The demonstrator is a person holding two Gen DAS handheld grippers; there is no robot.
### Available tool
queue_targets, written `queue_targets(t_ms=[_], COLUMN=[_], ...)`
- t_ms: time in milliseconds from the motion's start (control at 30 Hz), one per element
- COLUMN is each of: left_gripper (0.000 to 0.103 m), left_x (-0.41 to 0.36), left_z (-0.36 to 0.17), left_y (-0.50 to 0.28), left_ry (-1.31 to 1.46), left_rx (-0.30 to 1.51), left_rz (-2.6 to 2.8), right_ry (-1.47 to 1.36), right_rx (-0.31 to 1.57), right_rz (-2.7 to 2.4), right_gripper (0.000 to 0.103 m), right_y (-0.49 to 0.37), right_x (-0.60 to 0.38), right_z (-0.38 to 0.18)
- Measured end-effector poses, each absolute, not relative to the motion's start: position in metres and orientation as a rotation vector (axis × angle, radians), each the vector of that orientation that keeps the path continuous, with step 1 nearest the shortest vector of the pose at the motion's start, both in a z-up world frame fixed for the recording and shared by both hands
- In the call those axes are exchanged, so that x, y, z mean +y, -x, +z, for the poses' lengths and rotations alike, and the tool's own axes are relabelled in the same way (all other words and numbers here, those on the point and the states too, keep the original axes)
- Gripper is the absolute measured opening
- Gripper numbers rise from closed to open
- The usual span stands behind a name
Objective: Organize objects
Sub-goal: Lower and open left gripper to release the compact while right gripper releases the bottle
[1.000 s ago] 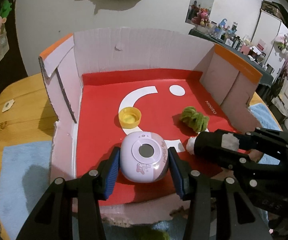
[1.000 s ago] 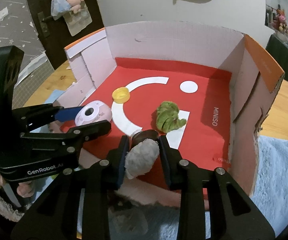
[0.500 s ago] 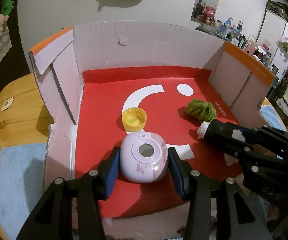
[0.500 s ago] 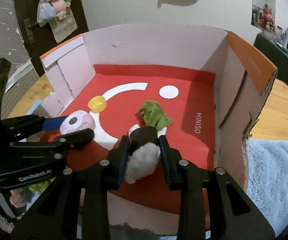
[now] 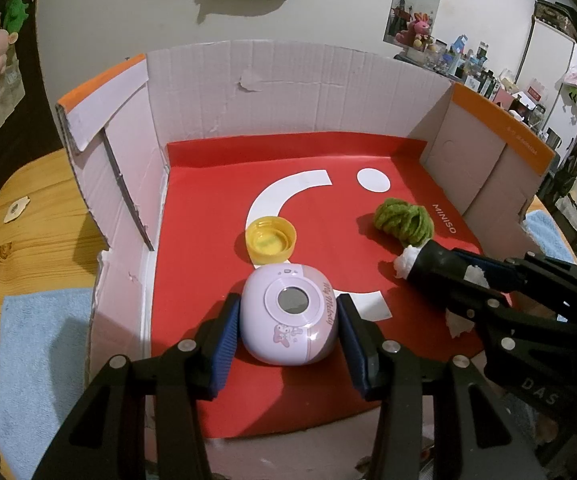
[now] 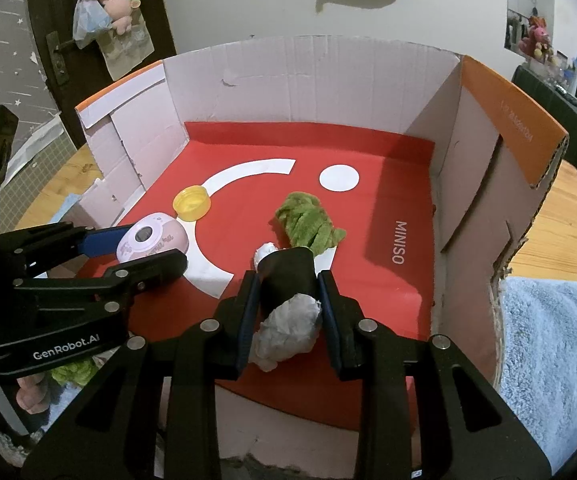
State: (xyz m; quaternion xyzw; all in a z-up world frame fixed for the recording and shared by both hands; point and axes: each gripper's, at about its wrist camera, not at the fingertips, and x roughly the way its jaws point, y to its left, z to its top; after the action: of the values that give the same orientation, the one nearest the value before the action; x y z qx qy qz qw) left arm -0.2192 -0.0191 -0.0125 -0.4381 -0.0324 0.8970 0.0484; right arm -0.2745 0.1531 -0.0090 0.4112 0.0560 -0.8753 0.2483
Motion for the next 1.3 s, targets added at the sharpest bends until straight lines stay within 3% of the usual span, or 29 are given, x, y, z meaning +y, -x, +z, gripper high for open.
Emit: queue_targets(t_ms=[600,800,967,1033,1067,1100,1300], left_gripper=[0.05,0.058,0.058,0.058,0.058,0.058,0.058], left_x=[-0.021,-0.021,-0.02,-0.02,-0.021,-0.021,-0.023], left_z=[-0.012,-0.004,-0.003,-0.003,-0.003,-0.003,-0.001], left_y=[0.221,0.217,0.217,0.217,0.217,0.216,0.214], left_ry=[1.331,1.285,1.277,1.28,1.28,1.28,1.268], left_rx=[-0.111,-0.105,-0.084,-0.089,-0.09,-0.09,-0.091], left_rz=[2.739,2.767,2.779,2.778,2.778,2.778,2.782], right_ry=[-1.119,-1.116,-1.11,-1.108,-1.106,-1.098,-1.086], right_rx=[0.127,0.128,0.128,0.129,0.128,0.128,0.135], right_rz=[-2.364,-2.365,-2.367,-2.368,-2.367,-2.364,-2.369], right_gripper=[0.029,0.03,0.03,0.035,0.047,0.051,0.051], right_y=[0.27,0.269,0.266,0.266,0.265,0.264,0.26], right_x=[0.153,0.153,0.153,0.153,0.153,0.152,0.151], right_z=[-0.007,-0.006,-0.005,-0.004,-0.004,-0.003,-0.001])
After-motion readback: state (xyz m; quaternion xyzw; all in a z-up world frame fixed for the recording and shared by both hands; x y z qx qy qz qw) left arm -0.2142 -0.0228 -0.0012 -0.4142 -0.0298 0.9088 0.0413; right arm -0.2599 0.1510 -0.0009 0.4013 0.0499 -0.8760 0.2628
